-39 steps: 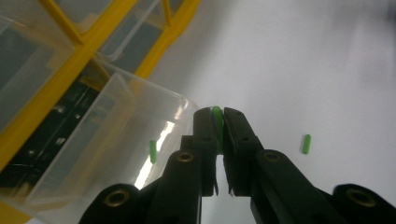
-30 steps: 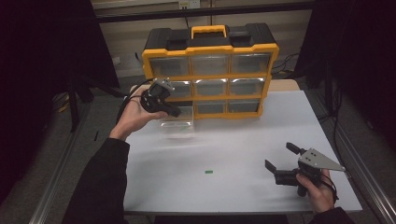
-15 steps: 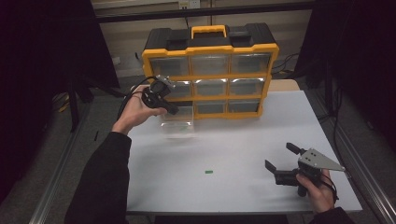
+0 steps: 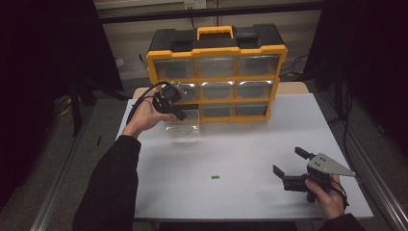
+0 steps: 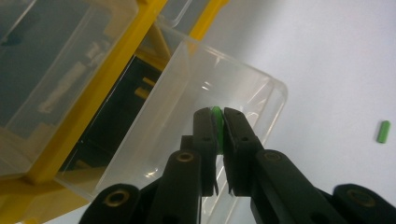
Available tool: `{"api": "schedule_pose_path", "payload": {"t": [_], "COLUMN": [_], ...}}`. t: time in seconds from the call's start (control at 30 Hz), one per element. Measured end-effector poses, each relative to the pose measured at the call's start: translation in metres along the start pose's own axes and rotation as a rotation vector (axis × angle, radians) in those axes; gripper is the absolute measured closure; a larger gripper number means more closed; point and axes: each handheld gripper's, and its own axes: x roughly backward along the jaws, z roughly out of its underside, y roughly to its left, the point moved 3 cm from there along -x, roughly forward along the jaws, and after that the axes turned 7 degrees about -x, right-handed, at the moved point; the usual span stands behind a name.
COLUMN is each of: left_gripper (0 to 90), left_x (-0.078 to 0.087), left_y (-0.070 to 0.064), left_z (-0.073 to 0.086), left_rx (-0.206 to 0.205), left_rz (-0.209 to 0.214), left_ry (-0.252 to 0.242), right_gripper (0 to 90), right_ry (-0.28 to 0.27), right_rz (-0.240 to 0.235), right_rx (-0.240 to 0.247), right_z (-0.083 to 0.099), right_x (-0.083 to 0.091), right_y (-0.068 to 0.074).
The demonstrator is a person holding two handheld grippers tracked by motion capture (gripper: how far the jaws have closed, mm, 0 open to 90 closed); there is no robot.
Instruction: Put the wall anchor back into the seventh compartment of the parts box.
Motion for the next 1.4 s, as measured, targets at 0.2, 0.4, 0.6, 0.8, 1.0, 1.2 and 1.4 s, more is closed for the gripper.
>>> {"api": "schedule_pose_path", "payload": {"t": [0.2,0.4,0.6,0.8,1.0,1.2,1.4], "left_gripper": [84.4,84.4,84.4,84.4,84.4,84.4,84.1], "left_x": [-0.005,-0.014,-0.02,-0.028,-0.033,-0.038,-0.042], "left_y": [0.005,0.008,0.008,0.011,0.015,0.016,0.017], "left_z": [0.002,0.004,0.004,0.008,0.014,0.013,0.013], "left_rx": [0.011,0.031,0.036,0.046,0.033,0.028,0.022], "left_rz": [-0.002,0.01,0.013,0.022,0.026,0.009,0.025], "left_ry": [0.02,0.036,0.054,0.083,0.118,0.125,0.143], "right_gripper": [0.3,0.3,0.3,0.3,0.3,0.3,0.3], "right_ry": [-0.001,0.0,-0.001,-0.002,0.0,0.001,-0.002], "right_rz": [0.002,0.0,0.001,0.0,-0.003,0.0,0.0], "right_rx": [0.0,-0.002,-0.001,-0.002,0.0,0.0,-0.001], "right_z": [0.0,0.0,0.0,0.0,0.0,0.0,0.0], "right_x": [0.0,0.0,0.0,0.0,0.001,0.001,0.001], "right_y": [0.0,0.0,0.0,0.0,0.0,0.0,0.0]}}
